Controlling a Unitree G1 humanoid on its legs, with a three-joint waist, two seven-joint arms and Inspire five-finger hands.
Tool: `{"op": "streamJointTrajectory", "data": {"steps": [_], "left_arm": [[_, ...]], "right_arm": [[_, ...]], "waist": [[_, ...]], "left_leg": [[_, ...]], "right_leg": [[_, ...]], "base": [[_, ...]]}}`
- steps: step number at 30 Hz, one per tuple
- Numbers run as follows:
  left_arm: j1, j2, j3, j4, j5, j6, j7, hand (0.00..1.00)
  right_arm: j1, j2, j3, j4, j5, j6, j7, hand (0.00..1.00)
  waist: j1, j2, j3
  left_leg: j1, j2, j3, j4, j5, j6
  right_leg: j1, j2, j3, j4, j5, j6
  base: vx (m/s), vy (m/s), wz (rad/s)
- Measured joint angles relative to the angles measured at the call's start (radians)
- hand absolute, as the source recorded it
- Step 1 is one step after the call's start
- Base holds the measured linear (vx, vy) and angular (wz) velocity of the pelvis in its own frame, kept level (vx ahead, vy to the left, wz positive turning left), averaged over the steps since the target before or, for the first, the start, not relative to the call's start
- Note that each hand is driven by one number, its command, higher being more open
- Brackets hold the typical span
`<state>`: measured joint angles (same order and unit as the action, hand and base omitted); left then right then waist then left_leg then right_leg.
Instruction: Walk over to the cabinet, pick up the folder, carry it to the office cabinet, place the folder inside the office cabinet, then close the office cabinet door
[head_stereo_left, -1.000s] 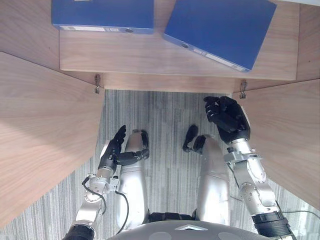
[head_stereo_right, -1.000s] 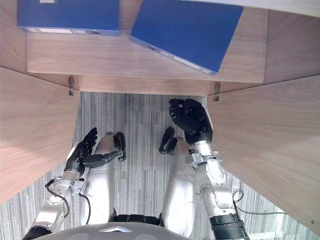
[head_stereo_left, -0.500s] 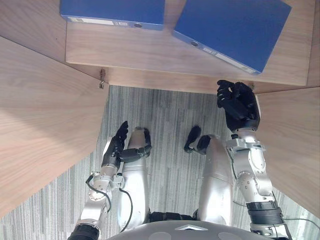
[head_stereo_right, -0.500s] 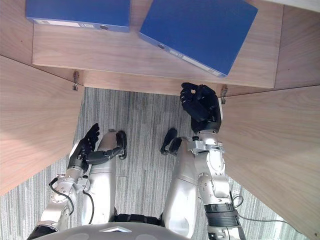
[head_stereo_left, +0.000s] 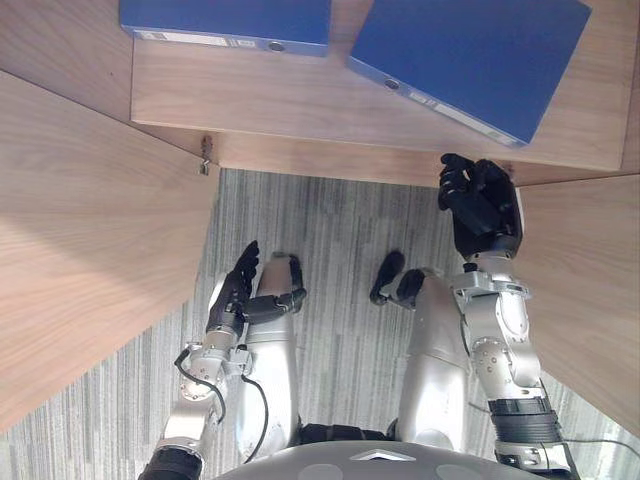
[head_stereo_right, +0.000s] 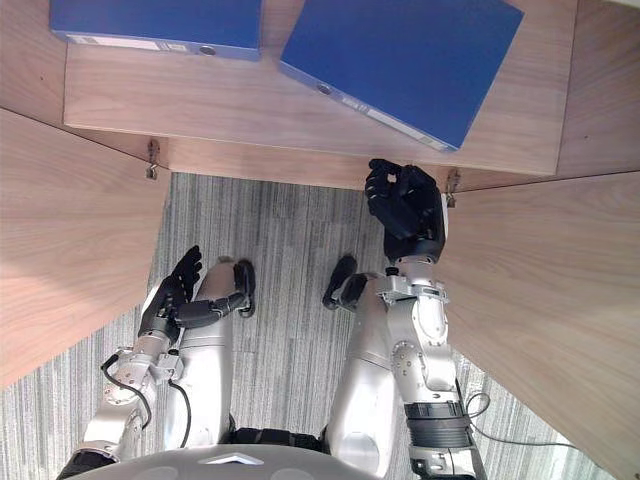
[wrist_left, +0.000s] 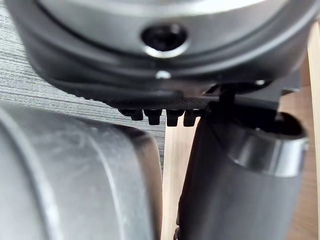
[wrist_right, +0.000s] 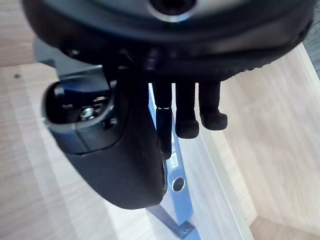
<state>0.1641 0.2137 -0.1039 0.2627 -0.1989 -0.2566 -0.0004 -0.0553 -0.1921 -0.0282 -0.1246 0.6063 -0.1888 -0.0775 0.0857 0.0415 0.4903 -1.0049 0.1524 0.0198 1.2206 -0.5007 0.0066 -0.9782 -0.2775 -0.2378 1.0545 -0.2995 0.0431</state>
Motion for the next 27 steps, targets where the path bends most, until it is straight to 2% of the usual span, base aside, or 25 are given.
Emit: {"op": "streamJointTrajectory", "data": {"steps": [6,11,27], "left_arm": [[0.0,-0.016,0.0,0.0,-0.005,0.0,0.005,1.0],[0.0,-0.02,-0.001,0.0,-0.005,0.002,0.008,1.0],[0.0,-0.022,-0.001,-0.022,-0.025,0.018,0.01,1.0]], "right_arm": [[-0.003,0.005,-0.007,0.0,0.01,-0.004,-0.012,0.0],[-0.008,0.013,-0.029,0.0,0.039,-0.005,-0.022,0.0],[-0.039,0.039,-0.041,-0.004,0.046,-0.015,-0.032,0.0]], "waist": [[0.003,0.003,-0.002],[0.009,0.017,-0.01],[0.02,0.018,-0.011]], "left_leg": [[-0.007,0.001,0.0,0.0,-0.001,-0.002],[-0.025,0.002,-0.005,0.01,-0.001,-0.002],[-0.035,0.002,-0.007,0.017,-0.001,-0.001]], "right_leg": [[-0.011,0.0,0.001,0.006,-0.003,-0.003],[-0.024,0.001,-0.002,0.011,-0.003,-0.004],[-0.033,0.0,-0.001,0.017,-0.003,-0.004]], "base": [[0.0,0.0,0.0],[0.0,0.0,0.0],[0.0,0.0,0.0]]}}
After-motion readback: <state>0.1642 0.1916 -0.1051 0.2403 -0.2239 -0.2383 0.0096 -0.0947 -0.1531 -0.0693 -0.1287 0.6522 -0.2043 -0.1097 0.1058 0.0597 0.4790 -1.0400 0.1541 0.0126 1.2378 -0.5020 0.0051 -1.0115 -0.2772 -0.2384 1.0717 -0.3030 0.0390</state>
